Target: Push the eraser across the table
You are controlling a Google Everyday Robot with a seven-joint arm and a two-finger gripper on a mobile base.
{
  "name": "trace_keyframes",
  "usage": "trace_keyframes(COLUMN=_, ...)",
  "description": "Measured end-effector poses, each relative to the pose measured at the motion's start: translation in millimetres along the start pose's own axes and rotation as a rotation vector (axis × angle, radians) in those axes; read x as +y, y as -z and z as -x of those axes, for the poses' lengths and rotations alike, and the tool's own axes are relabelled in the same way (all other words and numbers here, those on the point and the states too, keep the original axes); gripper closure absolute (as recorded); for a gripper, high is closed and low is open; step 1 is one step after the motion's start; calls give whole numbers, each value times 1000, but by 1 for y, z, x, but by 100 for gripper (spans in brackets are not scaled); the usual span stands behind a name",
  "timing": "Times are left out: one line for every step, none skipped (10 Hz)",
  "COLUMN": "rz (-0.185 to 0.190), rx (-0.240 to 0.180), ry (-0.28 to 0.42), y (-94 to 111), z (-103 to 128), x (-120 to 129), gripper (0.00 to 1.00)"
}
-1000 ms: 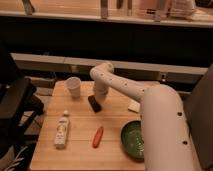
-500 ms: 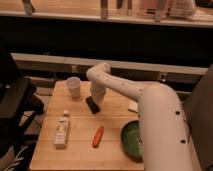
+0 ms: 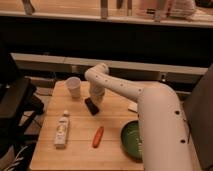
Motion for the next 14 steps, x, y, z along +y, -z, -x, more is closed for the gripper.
trace_keyframes(rz=3, rx=0, ry=5, y=0, z=1, x=0, gripper=100)
trace_keyframes(rz=5, rx=0, ry=9, y=0, z=2, x=1, gripper=100)
trace_keyframes(rz=8, rx=1, ry=13, y=-1, z=2, x=1, gripper=100)
trace_keyframes(rz=11, rx=1, ry=20, y=-1, z=4, x=2, gripper=100)
trace_keyframes(rz=14, rx=0, ry=29, y=-1, z=7, x=3, gripper=100)
trace_keyframes(rz=18, rx=0, ry=38, y=-1, z=10, x=5, gripper=100)
trace_keyframes(rz=21, rx=1, ry=46, y=-2, z=12, x=6, gripper=100)
trace_keyframes(rz=24, rx=2, ry=54, y=-2, z=14, x=6, gripper=100)
trace_keyframes(rz=27, rx=4, ry=62, y=-2, z=15, x=6, gripper=100)
trace_keyframes(rz=30, rx=4, ry=74, y=-2, z=18, x=6, gripper=100)
trace_keyframes(rz=32, rx=4, ry=80, y=-2, z=20, x=6, gripper=100)
trace_keyframes(rz=35, rx=5, ry=87, y=-2, z=22, x=7, gripper=100)
trace_keyframes(rz=38, rx=5, ry=94, y=-2, z=23, x=7, gripper=100)
trace_keyframes(rz=39, rx=5, ry=100, y=-2, z=25, x=8, gripper=100)
